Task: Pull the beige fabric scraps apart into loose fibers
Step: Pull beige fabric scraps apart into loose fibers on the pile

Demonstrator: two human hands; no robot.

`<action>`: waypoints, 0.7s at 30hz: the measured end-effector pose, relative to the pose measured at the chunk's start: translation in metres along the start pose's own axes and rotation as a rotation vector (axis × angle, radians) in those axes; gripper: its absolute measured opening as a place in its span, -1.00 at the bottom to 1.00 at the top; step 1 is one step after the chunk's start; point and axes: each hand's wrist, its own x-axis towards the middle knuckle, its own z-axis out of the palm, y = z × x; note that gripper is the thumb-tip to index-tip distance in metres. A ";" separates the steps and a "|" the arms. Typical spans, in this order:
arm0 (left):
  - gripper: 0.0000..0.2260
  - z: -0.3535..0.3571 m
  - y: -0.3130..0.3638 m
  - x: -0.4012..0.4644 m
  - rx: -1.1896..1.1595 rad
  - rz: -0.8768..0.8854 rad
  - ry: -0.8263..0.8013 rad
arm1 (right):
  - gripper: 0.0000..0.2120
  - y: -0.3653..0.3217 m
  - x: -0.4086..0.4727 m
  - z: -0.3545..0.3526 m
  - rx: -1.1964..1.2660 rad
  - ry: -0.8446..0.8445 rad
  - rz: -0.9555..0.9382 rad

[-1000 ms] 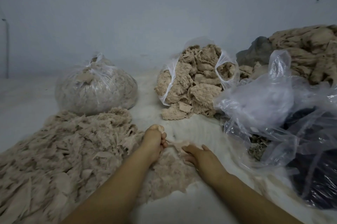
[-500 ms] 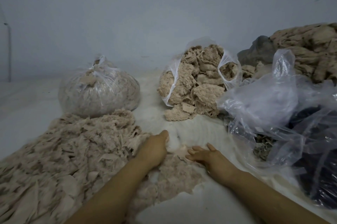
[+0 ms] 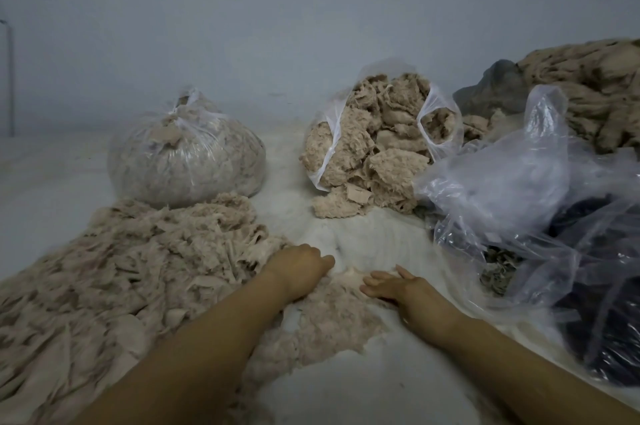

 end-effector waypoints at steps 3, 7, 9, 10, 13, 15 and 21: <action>-0.80 0.008 0.005 0.001 0.015 -0.003 0.000 | -0.48 0.002 -0.004 0.000 -0.012 -0.037 -0.019; -0.74 0.005 0.010 0.010 -0.090 -0.036 -0.001 | -0.61 -0.003 -0.004 0.004 0.018 0.032 0.049; -0.74 0.003 0.014 0.012 -0.201 -0.024 0.072 | -0.80 -0.013 0.003 0.005 0.115 0.187 0.113; -0.73 0.001 0.017 0.013 -0.241 -0.027 0.115 | -0.81 -0.019 0.009 0.004 0.158 0.249 0.159; -0.78 -0.001 0.022 0.014 -0.241 -0.057 0.195 | -0.69 -0.030 0.030 0.004 0.080 0.255 0.375; -0.83 0.001 0.021 0.013 -0.273 -0.091 0.231 | -0.59 -0.029 0.040 0.006 -0.028 0.162 0.471; -0.62 0.006 0.002 0.000 -0.573 -0.126 0.173 | -0.78 -0.027 0.043 0.002 0.576 0.277 0.287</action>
